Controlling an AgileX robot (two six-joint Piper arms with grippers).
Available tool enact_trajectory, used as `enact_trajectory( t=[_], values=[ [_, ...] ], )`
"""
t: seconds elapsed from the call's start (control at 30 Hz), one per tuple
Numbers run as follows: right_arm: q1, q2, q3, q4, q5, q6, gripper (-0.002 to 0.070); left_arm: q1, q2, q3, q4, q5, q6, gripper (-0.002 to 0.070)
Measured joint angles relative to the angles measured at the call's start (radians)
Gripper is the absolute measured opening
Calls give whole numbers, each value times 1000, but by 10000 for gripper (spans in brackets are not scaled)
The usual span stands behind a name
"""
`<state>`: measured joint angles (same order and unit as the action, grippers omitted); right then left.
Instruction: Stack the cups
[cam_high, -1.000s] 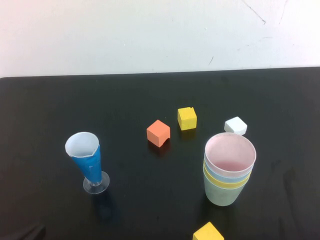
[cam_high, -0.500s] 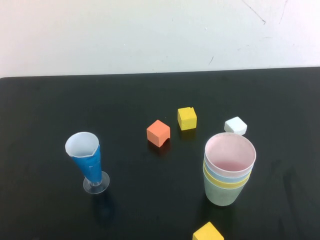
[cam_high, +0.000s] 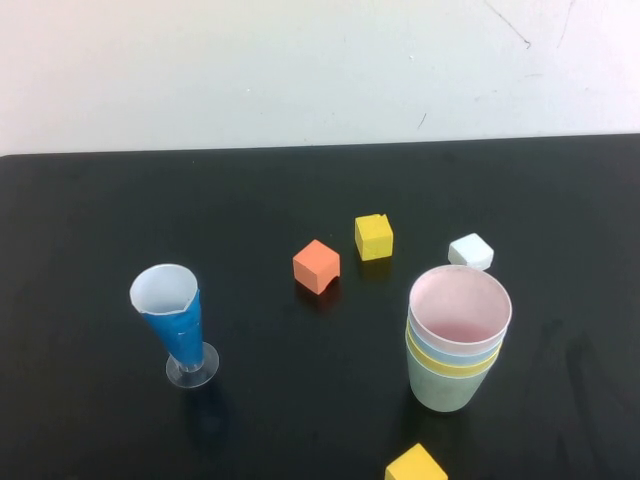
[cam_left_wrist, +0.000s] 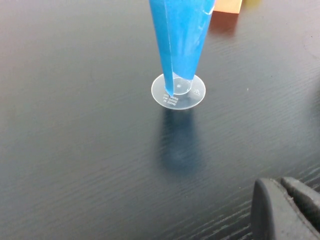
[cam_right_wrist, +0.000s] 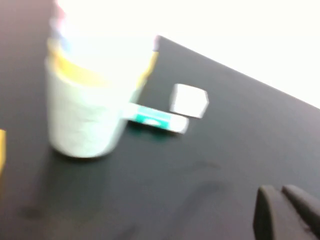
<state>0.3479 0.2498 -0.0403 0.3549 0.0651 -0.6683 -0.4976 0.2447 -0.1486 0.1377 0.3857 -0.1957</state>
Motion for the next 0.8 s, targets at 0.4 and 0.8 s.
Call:
enact_trajectory(
  t=[0.4, 0.8],
  values=[
    [-416, -259, 67, -381, 143, 511, 11, 0, 0, 0, 0, 2, 0, -1],
    [-398, -263, 66, -431, 277, 610, 11, 0, 0, 0, 0, 2, -2, -1]
  ],
)
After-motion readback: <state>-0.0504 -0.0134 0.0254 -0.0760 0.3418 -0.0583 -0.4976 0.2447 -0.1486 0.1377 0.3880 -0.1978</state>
